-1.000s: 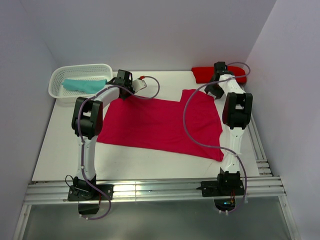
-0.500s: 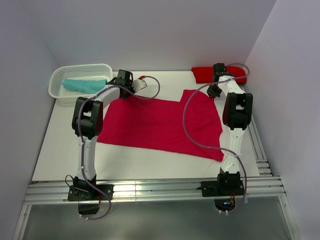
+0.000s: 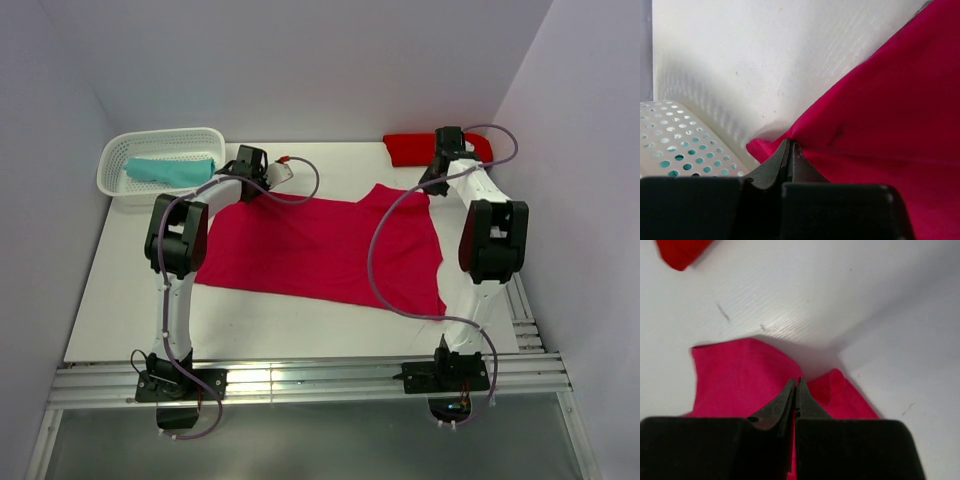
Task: Roll the t-shirts
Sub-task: Fold the tshirt
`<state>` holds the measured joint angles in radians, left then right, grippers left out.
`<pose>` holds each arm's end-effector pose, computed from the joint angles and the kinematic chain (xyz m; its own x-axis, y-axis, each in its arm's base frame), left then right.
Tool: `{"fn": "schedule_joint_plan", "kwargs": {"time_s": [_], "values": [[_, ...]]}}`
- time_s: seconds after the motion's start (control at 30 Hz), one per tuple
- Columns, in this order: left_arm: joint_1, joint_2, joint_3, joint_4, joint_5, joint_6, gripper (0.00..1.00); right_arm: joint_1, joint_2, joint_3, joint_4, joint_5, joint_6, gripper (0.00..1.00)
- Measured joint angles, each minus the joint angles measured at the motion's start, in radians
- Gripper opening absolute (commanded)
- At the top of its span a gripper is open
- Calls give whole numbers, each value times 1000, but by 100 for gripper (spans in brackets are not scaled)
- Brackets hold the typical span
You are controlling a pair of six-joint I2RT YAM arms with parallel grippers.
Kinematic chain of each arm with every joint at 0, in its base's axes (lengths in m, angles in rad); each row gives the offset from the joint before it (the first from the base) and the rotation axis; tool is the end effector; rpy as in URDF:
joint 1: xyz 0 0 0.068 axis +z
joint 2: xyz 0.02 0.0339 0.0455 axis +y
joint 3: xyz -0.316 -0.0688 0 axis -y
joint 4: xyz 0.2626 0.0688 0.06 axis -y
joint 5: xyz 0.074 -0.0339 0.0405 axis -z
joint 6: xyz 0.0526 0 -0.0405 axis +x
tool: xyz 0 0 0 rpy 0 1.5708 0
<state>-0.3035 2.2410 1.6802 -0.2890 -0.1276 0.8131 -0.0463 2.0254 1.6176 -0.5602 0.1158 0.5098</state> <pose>0.5305 -0.1591 0.1775 -0.3355 0.8601 -0.3842 0.6693 0.5047 0.5452 0.4944 -0.0290 0.2443 -0.6639 0.5160 -0.5413 0.4988 0.8448 0.1936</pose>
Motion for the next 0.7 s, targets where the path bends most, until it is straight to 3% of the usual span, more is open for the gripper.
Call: {"fn": "schedule_joint_plan", "kwargs": {"time_s": [0.43, 0.7], "values": [[-1, -64, -97, 22, -21, -23, 0, 31, -267, -312, 82, -12, 51, 0], [-8, -145, -180, 64, -60, -41, 0, 36, -417, -420, 85, -4, 77, 0]]}}
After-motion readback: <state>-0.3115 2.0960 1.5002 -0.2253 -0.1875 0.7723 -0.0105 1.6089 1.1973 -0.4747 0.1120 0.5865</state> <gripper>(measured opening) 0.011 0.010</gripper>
